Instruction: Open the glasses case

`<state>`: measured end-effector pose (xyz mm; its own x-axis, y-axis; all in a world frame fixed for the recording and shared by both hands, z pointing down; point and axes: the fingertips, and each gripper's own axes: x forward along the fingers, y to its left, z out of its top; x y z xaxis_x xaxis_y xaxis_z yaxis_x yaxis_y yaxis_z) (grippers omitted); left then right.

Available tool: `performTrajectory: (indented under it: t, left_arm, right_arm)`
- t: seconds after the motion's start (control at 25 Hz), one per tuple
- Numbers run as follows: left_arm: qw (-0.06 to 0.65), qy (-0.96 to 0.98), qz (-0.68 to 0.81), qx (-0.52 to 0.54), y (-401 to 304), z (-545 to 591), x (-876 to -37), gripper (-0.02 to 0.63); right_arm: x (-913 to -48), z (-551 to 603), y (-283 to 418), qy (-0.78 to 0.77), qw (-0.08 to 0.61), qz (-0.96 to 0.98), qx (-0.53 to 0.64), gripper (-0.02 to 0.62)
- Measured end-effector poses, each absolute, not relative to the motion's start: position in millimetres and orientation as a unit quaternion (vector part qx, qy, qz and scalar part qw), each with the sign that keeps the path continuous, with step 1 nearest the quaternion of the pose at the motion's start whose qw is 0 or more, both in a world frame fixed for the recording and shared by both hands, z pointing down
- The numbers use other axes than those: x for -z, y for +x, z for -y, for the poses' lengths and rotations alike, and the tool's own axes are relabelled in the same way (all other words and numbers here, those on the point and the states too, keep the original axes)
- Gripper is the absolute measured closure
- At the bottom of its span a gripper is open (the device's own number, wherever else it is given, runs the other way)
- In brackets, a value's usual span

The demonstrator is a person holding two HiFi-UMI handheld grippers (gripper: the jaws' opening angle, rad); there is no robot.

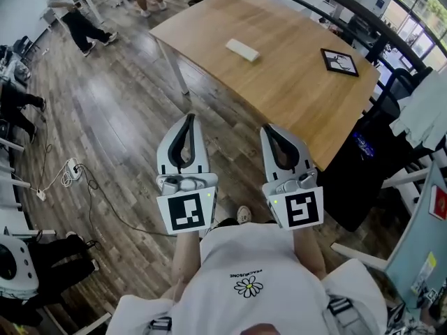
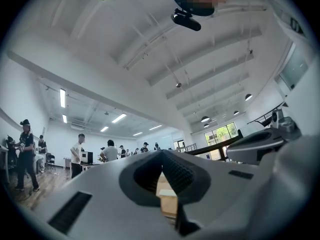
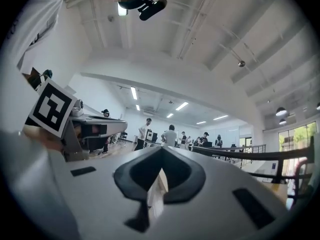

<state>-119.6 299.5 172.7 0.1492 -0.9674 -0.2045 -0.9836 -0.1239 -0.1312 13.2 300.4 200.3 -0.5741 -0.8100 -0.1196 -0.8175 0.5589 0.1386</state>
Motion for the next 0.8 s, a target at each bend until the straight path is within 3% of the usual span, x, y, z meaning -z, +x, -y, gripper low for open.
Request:
performTrajectory:
  t: [0.4,0.8]
  left_arm:
    - [0.126,-0.748,-0.65,-0.045,-126,-284,-176,0.589]
    - [0.135,-0.765,-0.627,-0.063,-155,-183,-186,0.589]
  right_arm:
    - [-208,-281,-1,-0.447,0.02,-0.889,-0.095,0.589]
    - [-219,-191,-33,-0.464,0.009,-0.877,-0.127,0.589]
